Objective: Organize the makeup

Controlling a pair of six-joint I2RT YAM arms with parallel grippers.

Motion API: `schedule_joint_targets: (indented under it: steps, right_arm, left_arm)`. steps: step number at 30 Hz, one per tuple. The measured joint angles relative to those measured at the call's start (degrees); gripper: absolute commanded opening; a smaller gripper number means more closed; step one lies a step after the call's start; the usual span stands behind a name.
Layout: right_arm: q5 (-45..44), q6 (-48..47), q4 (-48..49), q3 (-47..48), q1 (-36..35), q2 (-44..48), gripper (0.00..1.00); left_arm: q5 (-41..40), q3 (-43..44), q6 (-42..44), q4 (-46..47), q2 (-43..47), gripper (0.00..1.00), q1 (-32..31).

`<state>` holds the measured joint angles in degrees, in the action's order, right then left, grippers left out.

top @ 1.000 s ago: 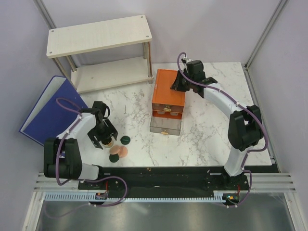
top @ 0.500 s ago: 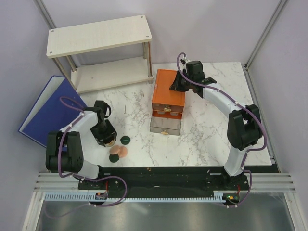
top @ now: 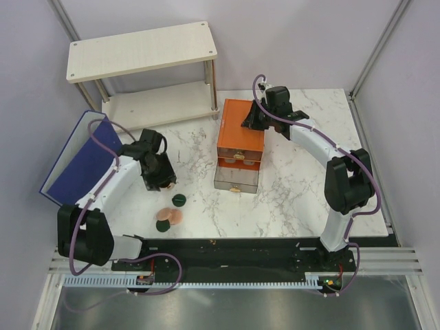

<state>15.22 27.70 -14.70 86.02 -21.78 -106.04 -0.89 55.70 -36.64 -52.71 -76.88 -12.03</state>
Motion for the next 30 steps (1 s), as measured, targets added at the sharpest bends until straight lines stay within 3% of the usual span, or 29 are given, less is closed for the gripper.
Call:
schedule_joint_targets:
  steps: [6, 11, 17, 23, 26, 27, 30]
  right_arm:
    - [0.11, 0.20, 0.68, -0.31, 0.00, -0.02, 0.09]
    - [0.46, 0.70, 0.98, -0.70, 0.00, -0.09, 0.09]
    - [1.05, 1.03, 2.01, -1.36, 0.00, -0.22, 0.10]
    - [1.70, 1.40, 3.89, -2.32, 0.04, -0.22, 0.10]
    - [1.88, 1.49, 4.50, -2.62, 0.04, -0.22, 0.10]
    - [1.97, 1.55, 4.79, -2.75, 0.04, -0.22, 0.11]
    - [2.10, 1.64, 5.29, -3.02, 0.04, -0.22, 0.11]
  left_arm:
    - [-0.04, 14.58, -0.83, 0.15, -1.62, 0.02, -10.73]
    - [-0.09, 25.66, -1.51, 0.37, -10.95, 0.02, -21.20]
    - [-0.22, 32.00, -2.01, 0.57, -22.12, 0.02, -28.55]
    - [-0.24, 34.40, -2.64, 0.63, -27.87, 0.03, -31.15]
    - [-0.20, 35.28, -2.80, 0.63, -29.44, 0.17, -31.21]
    - [-0.13, 35.45, -2.80, 0.72, -29.75, 0.30, -31.21]
    - [-0.07, 35.76, -2.80, 0.74, -30.08, 0.50, -31.21]
